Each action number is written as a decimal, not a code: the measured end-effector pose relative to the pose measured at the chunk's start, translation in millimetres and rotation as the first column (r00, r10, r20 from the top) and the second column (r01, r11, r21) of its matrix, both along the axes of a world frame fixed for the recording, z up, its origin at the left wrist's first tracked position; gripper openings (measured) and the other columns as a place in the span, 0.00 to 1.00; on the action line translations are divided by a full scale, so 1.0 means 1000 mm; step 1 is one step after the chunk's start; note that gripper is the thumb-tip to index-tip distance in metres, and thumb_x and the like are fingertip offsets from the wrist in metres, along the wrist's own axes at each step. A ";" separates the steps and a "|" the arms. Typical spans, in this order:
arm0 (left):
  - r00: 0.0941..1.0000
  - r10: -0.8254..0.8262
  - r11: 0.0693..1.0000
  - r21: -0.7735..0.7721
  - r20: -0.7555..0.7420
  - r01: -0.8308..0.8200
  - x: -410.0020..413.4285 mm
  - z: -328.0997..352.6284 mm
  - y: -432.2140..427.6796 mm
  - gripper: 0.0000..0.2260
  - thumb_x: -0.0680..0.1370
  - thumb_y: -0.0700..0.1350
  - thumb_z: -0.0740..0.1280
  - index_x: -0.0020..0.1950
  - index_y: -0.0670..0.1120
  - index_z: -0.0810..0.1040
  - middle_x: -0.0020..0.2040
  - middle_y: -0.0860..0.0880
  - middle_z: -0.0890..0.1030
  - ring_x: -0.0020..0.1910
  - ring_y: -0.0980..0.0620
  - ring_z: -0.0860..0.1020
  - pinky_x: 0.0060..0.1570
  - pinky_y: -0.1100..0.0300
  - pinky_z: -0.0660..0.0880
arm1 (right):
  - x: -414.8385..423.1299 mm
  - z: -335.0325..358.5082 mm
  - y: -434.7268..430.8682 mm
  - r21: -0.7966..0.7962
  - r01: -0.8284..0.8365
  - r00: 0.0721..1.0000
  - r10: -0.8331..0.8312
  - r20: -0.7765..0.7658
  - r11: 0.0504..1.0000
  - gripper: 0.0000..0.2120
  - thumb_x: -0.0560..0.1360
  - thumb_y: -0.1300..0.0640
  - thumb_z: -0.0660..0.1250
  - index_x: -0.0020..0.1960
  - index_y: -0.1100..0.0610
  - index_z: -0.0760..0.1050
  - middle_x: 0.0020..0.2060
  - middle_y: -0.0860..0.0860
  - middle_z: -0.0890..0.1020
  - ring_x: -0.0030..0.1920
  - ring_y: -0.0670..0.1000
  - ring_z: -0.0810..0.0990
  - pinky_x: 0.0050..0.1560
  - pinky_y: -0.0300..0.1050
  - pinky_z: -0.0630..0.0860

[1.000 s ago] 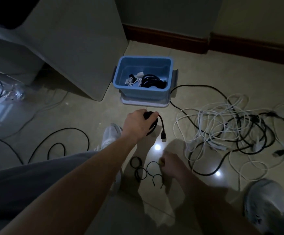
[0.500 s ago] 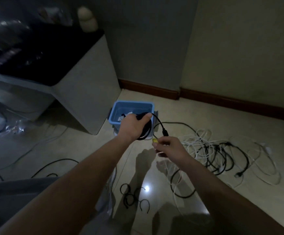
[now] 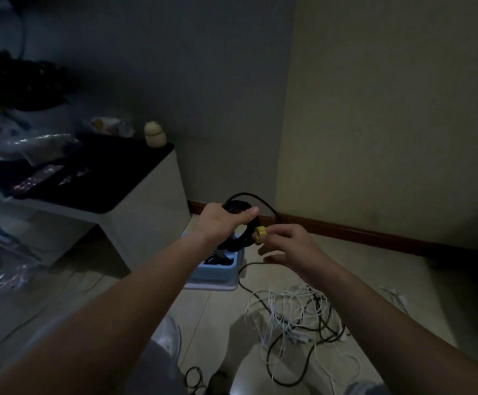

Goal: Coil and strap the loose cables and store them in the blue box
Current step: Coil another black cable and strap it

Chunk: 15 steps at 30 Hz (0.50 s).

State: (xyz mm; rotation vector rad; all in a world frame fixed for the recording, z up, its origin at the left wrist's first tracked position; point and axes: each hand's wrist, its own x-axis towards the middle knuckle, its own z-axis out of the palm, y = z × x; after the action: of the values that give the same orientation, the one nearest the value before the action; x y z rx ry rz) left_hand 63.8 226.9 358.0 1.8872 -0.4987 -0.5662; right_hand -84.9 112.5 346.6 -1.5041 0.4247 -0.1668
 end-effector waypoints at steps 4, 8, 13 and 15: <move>0.998 0.045 0.999 -0.011 0.040 -0.045 -0.007 0.014 -0.002 0.19 0.71 0.59 0.76 0.38 0.43 0.81 0.26 0.53 0.76 0.25 0.55 0.73 0.29 0.62 0.69 | 0.001 0.017 -0.002 0.017 0.027 0.999 -0.028 0.031 0.999 0.11 0.78 0.54 0.67 0.42 0.54 0.86 0.41 0.51 0.85 0.41 0.52 0.83 0.44 0.49 0.79; 0.998 0.052 0.998 -0.041 0.047 -0.050 -0.012 0.015 -0.002 0.18 0.73 0.58 0.74 0.37 0.43 0.83 0.24 0.55 0.75 0.23 0.57 0.71 0.29 0.63 0.68 | 0.006 0.019 -0.002 -0.061 0.030 0.999 -0.027 0.044 0.998 0.11 0.81 0.55 0.66 0.43 0.51 0.85 0.41 0.49 0.85 0.41 0.51 0.83 0.44 0.49 0.79; 0.999 0.012 0.997 -0.083 0.036 -0.009 -0.011 0.003 -0.001 0.18 0.73 0.57 0.75 0.32 0.46 0.76 0.27 0.51 0.72 0.23 0.58 0.69 0.25 0.65 0.66 | 0.015 0.009 -0.003 -0.066 0.035 0.999 -0.034 0.022 0.997 0.12 0.82 0.54 0.65 0.42 0.50 0.82 0.39 0.50 0.84 0.40 0.52 0.83 0.41 0.49 0.79; 0.999 -0.030 0.996 -0.084 0.017 0.032 -0.010 -0.001 -0.003 0.18 0.72 0.57 0.77 0.27 0.50 0.76 0.25 0.55 0.73 0.23 0.59 0.70 0.26 0.65 0.67 | 0.019 0.005 -0.006 -0.075 0.016 1.000 -0.017 -0.007 0.997 0.12 0.82 0.54 0.64 0.42 0.51 0.81 0.36 0.49 0.82 0.39 0.51 0.83 0.39 0.47 0.79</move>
State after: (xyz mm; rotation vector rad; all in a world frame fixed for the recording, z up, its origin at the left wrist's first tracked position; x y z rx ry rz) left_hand 54.2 224.4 356.9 1.8079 -0.5549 -0.5430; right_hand -65.5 106.4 351.6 -1.5760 0.4409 -0.1922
